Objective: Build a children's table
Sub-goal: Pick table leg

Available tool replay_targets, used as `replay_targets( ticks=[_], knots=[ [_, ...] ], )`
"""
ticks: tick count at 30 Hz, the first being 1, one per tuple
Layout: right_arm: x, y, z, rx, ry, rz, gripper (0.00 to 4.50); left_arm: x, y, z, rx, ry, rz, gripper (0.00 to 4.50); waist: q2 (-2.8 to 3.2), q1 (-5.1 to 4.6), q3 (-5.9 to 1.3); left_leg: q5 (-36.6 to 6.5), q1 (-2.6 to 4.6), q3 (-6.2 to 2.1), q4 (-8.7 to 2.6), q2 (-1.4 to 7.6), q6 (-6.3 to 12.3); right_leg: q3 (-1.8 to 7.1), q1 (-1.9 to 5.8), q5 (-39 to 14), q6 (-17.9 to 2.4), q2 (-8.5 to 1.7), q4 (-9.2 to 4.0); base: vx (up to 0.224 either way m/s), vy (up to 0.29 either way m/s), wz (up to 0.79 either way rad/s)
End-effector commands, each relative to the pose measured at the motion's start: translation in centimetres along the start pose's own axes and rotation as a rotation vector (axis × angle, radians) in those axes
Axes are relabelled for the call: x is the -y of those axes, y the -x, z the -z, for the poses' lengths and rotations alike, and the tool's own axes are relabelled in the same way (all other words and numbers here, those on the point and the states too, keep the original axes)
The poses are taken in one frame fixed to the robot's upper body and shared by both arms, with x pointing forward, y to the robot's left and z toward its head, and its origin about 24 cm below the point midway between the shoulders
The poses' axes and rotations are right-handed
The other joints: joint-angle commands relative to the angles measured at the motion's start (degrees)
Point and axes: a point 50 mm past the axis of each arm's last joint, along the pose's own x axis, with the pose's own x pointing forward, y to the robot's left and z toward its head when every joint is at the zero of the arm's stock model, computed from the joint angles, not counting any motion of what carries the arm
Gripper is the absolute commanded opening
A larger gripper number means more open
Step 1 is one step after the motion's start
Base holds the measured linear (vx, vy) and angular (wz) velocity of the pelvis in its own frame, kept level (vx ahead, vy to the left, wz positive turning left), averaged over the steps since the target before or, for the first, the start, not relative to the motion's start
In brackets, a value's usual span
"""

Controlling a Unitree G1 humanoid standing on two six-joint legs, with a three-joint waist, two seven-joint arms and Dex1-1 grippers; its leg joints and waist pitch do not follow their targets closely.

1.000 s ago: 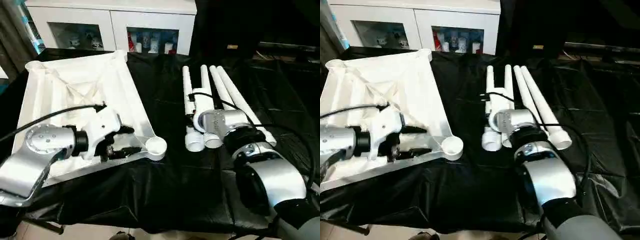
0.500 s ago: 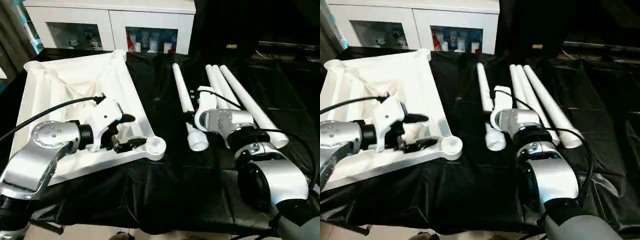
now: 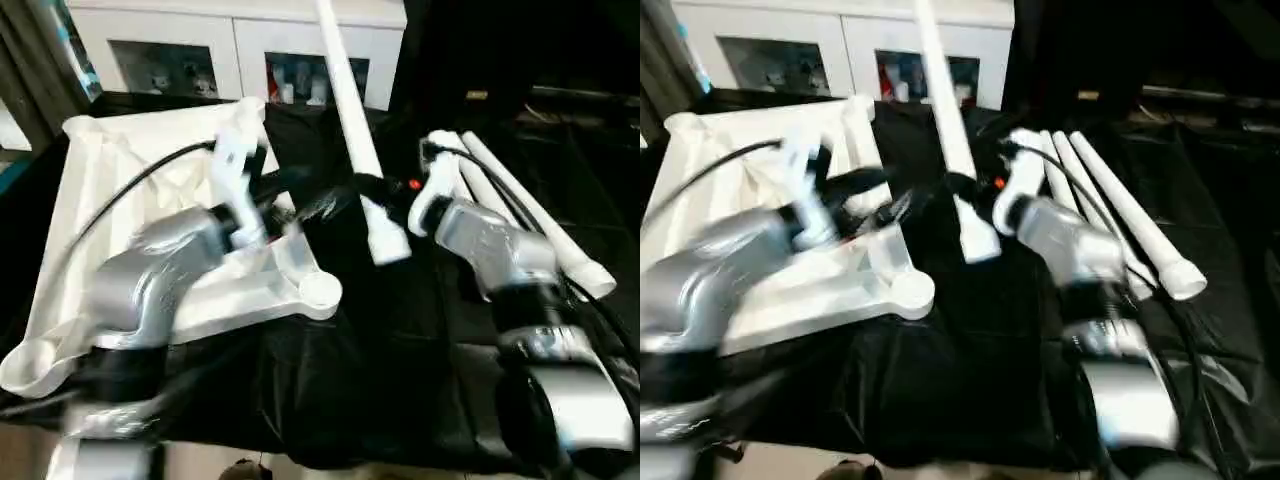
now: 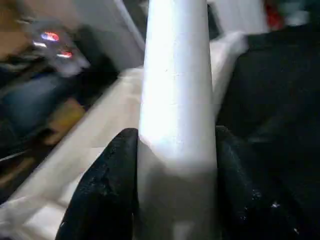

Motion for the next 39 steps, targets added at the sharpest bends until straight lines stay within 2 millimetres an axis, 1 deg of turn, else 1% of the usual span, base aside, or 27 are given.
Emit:
replay_targets(
  ticks=[1,2,4,5,6,8,10,11,12,15,16,17,21,22,23,24,25,26,27,28,29,30,33,36,38,39],
  knots=[
    [-1.3,0.7,-1.2,0.041,0.031,-0.101,1.82,-0.2,0.0,-0.3,0.033,0.102,-0.006,4.5,-0.4,0.52,-4.72,-0.7,0.89,-0.97,-2.86,3.04,6.1,2.81,3.64,10.2,-18.0,-4.83,-3.66,0.0,0.0,0.0],
    [-1.4,0.8,-1.2,0.042,0.032,-0.106,1.82,-0.2,0.0,-0.3,0.036,0.111,-0.005,4.5,-0.5,0.44,-4.65,-0.6,0.81,-1.02,-2.91,3.03,6.01,2.82,3.71,9.6,-17.7,-4.74,-3.68,0.0,0.0,0.0],
    [-2.0,1.5,-1.3,0.054,0.024,-0.169,1.82,-0.1,-0.3,-0.2,0.037,0.147,-0.005,4.5,-0.42,0.39,-4.67,-0.6,0.84,-1.13,-2.99,3.07,6.05,2.75,3.59,7.5,-17.0,-4.69,-3.87,0.0,0.0,0.0],
    [-2.3,1.9,-1.3,0.055,0.019,-0.204,1.82,-0.1,-0.5,-0.1,0.028,0.157,-0.012,4.5,-0.38,0.4,-4.53,-0.9,0.98,-1.08,-3.08,3.11,6.03,2.76,3.45,6.7,-16.6,-4.56,-4.1,0.0,0.0,0.0],
    [-2.5,2.2,-1.3,0.056,0.017,-0.227,1.82,-0.1,-0.6,0.0,0.021,0.165,-0.018,4.5,-0.33,0.56,-4.53,-1.0,1.11,-1.08,-2.99,3.17,6.17,2.82,3.45,6.3,-16.2,-4.5,-4.08,0.0,0.0,0.0],
    [-2.9,2.8,-1.2,0.054,0.016,-0.259,1.82,0.0,-0.8,0.0,0.015,0.183,-0.027,4.5,-0.32,0.9,-4.66,-0.4,1.15,-1.23,-3.03,3.35,6.23,2.75,3.38,6.7,-16.0,-4.64,-4.02,0.0,0.0,0.0],
    [-3.2,3.2,-1.2,0.049,0.018,-0.28,1.82,0.2,-1.0,-0.1,0.023,0.205,-0.026,4.5,-0.4,1.04,-4.66,-0.1,1.08,-1.22,-3.03,3.31,5.94,2.72,3.37,7.0,-16.3,-4.71,-3.99,0.0,0.0,0.0],
    [-3.4,3.3,-1.1,0.045,0.015,-0.295,1.82,0.4,-1.2,-0.3,0.031,0.218,-0.013,4.5,-0.61,1.02,-4.67,-0.2,1.03,-1.16,-3.02,3.28,5.86,2.74,3.44,6.8,-16.2,-4.69,-4.07,0.0,0.0,0.0],
    [-3.4,3.4,-1.1,0.043,0.015,-0.301,1.82,0.5,-1.3,-0.3,0.035,0.224,-0.006,4.5,-0.52,1.17,-4.66,-0.3,1.06,-1.18,-3.04,3.29,5.77,2.75,3.37,6.3,-16.1,-4.71,-4.09,0.0,0.0,0.0],
    [-3.6,3.6,-1.0,0.034,0.016,-0.313,1.82,1.0,-1.5,-0.5,0.048,0.233,0.027,4.5,-0.58,1.13,-4.6,-0.4,0.99,-1.21,-3.1,3.22,5.39,2.69,3.38,4.8,-15.8,-4.79,-4.24,0.0,0.0,0.0],
    [-3.6,3.7,-1.0,0.029,0.019,-0.313,1.82,1.3,-1.6,-0.5,0.049,0.231,0.046,4.5,-0.76,1.1,-4.67,-0.5,0.96,-1.16,-3.07,3.19,5.21,2.71,3.44,4.3,-15.6,-4.76,-4.31,0.0,0.0,0.0],
    [-3.7,3.7,-0.9,0.023,0.022,-0.313,1.82,1.7,-1.6,-0.6,0.051,0.229,0.076,4.5,-0.74,1.14,-4.65,-0.4,0.94,-1.19,-3.07,3.19,5.15,2.71,3.47,4.3,-15.4,-4.79,-4.27,0.0,0.0,0.0],
    [-3.8,3.7,-0.9,0.02,0.022,-0.318,1.82,1.8,-1.6,-0.6,0.048,0.238,0.078,4.5,-0.78,1.13,-4.89,0.8,0.9,-1.15,-2.9,3.11,5.45,2.71,3.49,5.6,-15.1,-4.74,-4.08,0.0,0.0,0.0],
    [-4.0,3.7,-0.9,0.018,0.02,-0.327,1.82,1.9,-1.6,-0.5,0.042,0.244,0.076,4.32,-0.77,1.15,-4.9,0.9,0.84,-1.15,-2.85,3.04,5.51,2.7,3.49,5.8,-15.1,-4.72,-4.08,0.0,0.0,0.0],
    [-4.1,3.7,-0.9,0.018,0.017,-0.332,1.82,1.9,-1.6,-0.4,0.039,0.24,0.083,4.32,-0.99,1.16,-5.11,1.0,0.87,-1.15,-2.82,3.08,5.53,2.67,3.62,5.9,-15.1,-4.74,-4.01,0.0,0.0,0.0],
    [-4.1,3.7,-0.9,0.018,0.017,-0.332,1.82,1.9,-1.6,-0.4,0.039,0.24,0.083,4.15,-0.9,1.21,-5.1,1.2,0.87,-1.18,-2.83,3.1,5.6,2.65,3.58,5.9,-15.0,-4.75,-3.99,0.0,0.0,0.0],
    [-4.1,3.7,-0.9,0.018,0.014,-0.336,1.82,2.0,-1.5,-0.3,0.036,0.238,0.088,4.11,-0.85,1.2,-5.12,1.4,0.88,-1.16,-2.79,3.11,5.66,2.66,3.53,6.1,-15.0,-4.73,-3.98,0.0,0.0,0.0],
    [-4.2,3.6,-0.8,0.017,0.008,-0.343,1.82,2.1,-1.5,-0.3,0.038,0.239,0.107,4.11,-0.94,1.19,-5.18,1.5,0.84,-1.14,-2.75,3.09,5.72,2.66,3.6,6.2,-15.0,-4.72,-3.97,0.0,0.0,0.0],
    [-4.2,3.6,-0.8,0.016,0.004,-0.348,1.82,2.3,-1.4,-0.3,0.039,0.233,0.123,3.87,-0.86,1.25,-5.18,1.7,0.84,-1.16,-2.77,3.11,5.68,2.63,3.54,6.2,-15.0,-4.74,-3.93,0.0,0.0,0.0],
    [-4.3,3.6,-0.8,0.016,0.002,-0.349,1.82,2.4,-1.4,-0.3,0.04,0.231,0.129,3.76,-0.87,1.3,-5.25,1.6,0.86,-1.16,-2.74,3.18,5.53,2.64,3.56,6.2,-15.1,-4.8,-3.88,0.0,0.0,0.0],
    [-4.4,3.6,-0.6,0.011,-0.01,-0.361,1.82,2.8,-1.3,-0.3,0.045,0.219,0.175,3.69,-0.87,1.38,-5.36,1.9,0.85,-1.19,-2.71,3.19,5.7,2.62,3.62,6.6,-15.1,-4.83,-3.79,0.0,0.0,0.0],
    [-4.4,3.6,-0.6,0.011,-0.01,-0.361,1.82,2.8,-1.3,-0.3,0.045,0.219,0.175,3.69,-0.85,1.35,-5.34,1.9,0.83,-1.15,-2.69,3.19,5.69,2.63,3.57,6.8,-15.1,-4.75,-3.73,0.0,0.0,0.0],
    [-4.5,3.7,-0.4,0.004,-0.024,-0.378,1.82,3.3,-1.1,-0.2,0.039,0.196,0.228,3.32,-0.82,1.4,-5.37,1.8,0.91,-1.15,-2.69,3.17,5.63,2.65,3.56,6.6,-14.9,-4.76,-3.82,0.0,0.0,0.0],
    [-4.5,3.8,-0.3,-0.005,-0.031,-0.386,1.82,3.7,-1.0,-0.1,0.024,0.182,0.25,3.11,-0.7,1.43,-5.37,1.4,0.9,-1.13,-2.71,3.21,5.22,2.63,3.48,6.2,-14.8,-4.73,-3.79,0.0,0.0,0.0],
    [-4.6,3.8,-0.2,-0.006,-0.031,-0.386,1.82,3.8,-1.0,0.0,0.022,0.182,0.252,3.11,-0.7,1.42,-5.38,1.0,0.98,-1.15,-2.74,3.24,4.74,2.61,3.47,5.5,-14.7,-4.71,-3.84,0.0,0.0,0.0],
    [-4.6,3.8,-0.2,-0.007,-0.032,-0.386,1.82,3.8,-1.0,0.0,0.021,0.183,0.252,2.88,-0.67,1.44,-5.39,0.7,1.01,-1.15,-2.75,3.24,4.44,2.61,3.47,5.0,-14.7,-4.73,-3.89,0.0,0.0,0.0]
  ],
)
